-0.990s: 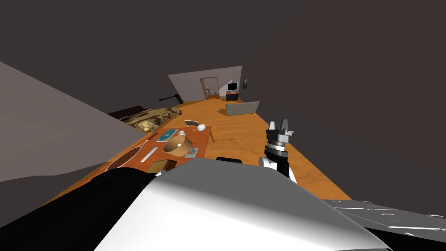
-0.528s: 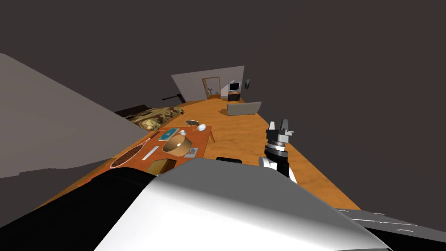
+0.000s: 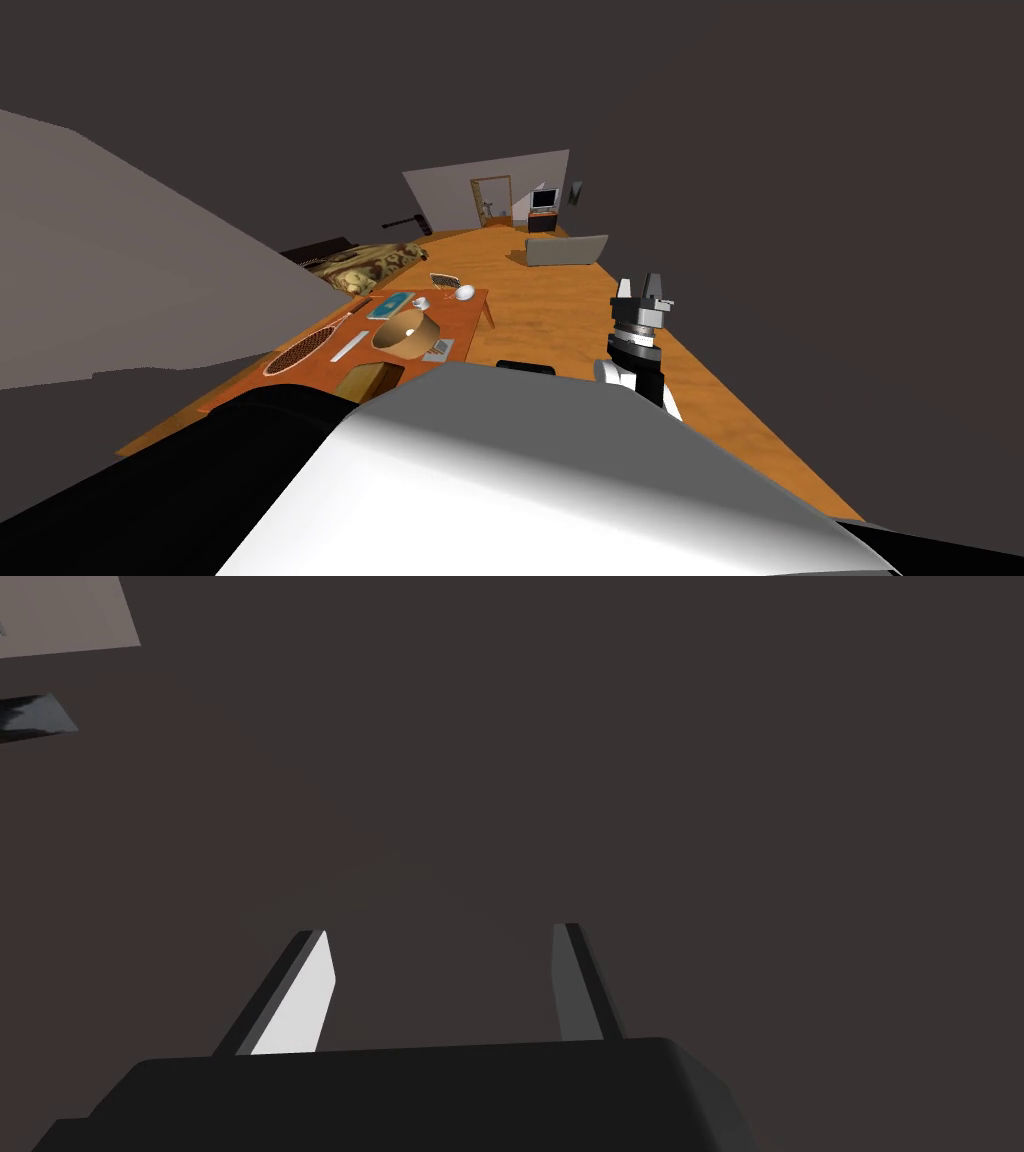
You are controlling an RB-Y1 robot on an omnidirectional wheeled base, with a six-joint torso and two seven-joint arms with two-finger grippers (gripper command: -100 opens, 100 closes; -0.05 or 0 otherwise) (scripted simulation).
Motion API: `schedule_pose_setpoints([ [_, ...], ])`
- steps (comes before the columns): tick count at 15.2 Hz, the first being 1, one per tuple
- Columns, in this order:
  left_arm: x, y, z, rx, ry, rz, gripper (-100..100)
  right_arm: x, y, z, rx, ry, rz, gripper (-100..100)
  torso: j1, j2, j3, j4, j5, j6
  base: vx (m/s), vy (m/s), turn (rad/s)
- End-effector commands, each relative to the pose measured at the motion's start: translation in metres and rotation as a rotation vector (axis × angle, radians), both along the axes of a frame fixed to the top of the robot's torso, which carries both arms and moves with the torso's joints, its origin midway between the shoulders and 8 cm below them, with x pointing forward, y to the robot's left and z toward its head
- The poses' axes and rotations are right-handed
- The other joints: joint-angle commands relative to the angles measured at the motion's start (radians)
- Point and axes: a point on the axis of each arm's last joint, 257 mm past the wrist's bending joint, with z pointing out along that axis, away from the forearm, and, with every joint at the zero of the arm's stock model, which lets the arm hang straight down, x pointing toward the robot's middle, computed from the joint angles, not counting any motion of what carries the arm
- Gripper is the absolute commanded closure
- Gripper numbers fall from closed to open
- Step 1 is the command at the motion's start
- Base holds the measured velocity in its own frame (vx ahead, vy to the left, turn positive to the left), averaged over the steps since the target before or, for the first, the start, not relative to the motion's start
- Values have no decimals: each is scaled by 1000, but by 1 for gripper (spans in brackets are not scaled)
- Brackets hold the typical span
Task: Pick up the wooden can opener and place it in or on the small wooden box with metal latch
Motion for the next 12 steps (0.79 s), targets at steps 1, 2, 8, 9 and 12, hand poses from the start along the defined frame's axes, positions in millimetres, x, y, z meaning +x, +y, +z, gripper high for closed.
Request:
schedule_pose_setpoints([
  [1,-15,16,8,52,26,3,100,0,0,0,0,0,0,0,0,0,0,0,0,0,44,-21,38],
  [2,-13,20,9,67,19,-3,100,0,0,0,0,0,0,0,1,0,0,0,0,-1,49,-18,69],
  [8,-31,47,27,176,56,-14,100,0,0,0,0,0,0,0,1,-2,-1,0,-1,-1,58,-15,69],
  [9,-42,56,34,211,82,-14,100,0,0,0,0,0,0,0,1,-1,-1,0,-1,-1,57,2,53],
  [12,-48,69,44,264,100,-26,100,0,0,0,0,0,0,0,1,-1,-1,0,-1,-1,58,-4,58],
])
